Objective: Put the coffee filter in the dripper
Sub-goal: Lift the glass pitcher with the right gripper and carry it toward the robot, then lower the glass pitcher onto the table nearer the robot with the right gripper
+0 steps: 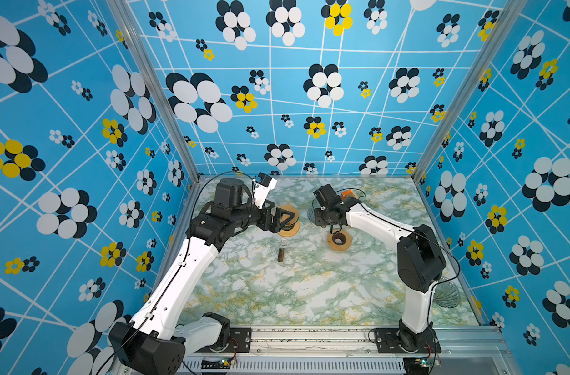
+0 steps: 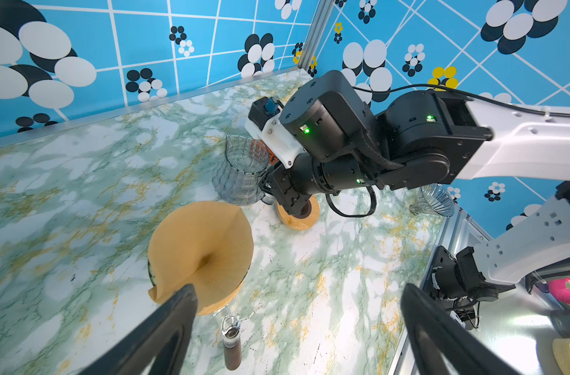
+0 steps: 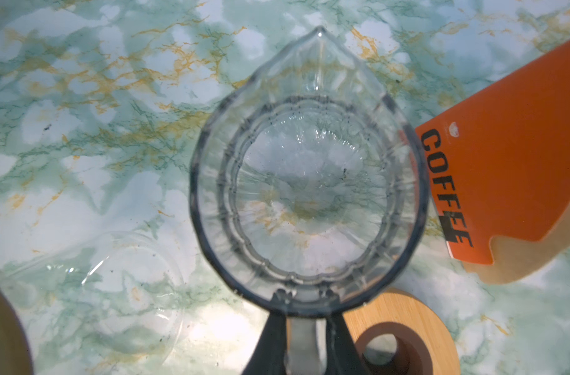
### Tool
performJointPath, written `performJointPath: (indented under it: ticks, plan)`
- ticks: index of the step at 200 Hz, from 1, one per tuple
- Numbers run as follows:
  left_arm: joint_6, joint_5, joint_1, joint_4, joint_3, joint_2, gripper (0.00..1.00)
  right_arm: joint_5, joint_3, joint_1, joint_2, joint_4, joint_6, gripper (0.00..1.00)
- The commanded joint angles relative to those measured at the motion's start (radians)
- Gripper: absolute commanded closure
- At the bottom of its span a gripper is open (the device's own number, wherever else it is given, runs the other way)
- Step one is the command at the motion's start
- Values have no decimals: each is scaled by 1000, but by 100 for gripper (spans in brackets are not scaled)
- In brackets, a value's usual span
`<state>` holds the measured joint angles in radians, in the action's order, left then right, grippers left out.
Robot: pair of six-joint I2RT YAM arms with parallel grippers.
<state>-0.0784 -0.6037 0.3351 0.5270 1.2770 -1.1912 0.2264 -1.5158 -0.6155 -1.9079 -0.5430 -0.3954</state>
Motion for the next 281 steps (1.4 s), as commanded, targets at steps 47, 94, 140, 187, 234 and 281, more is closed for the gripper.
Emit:
performJointPath:
  ticks: [47,94,140,187,234,281]
  plan:
    - [-3,-56,9,-21,15,4,1,21,155,-52,200,36,32,87]
    - [-3,-78,14,-22,15,3,1,32,301,-101,332,50,8,87]
    - [-4,-88,17,-22,18,-2,1,35,474,-163,464,78,-40,87]
    - [-6,-80,26,-21,19,0,1,43,631,-227,584,110,-99,87]
    - [-3,-67,35,-18,18,-2,1,42,719,-288,634,147,-119,87]
    - [5,-55,45,-10,18,2,1,67,737,-330,632,146,-132,87]
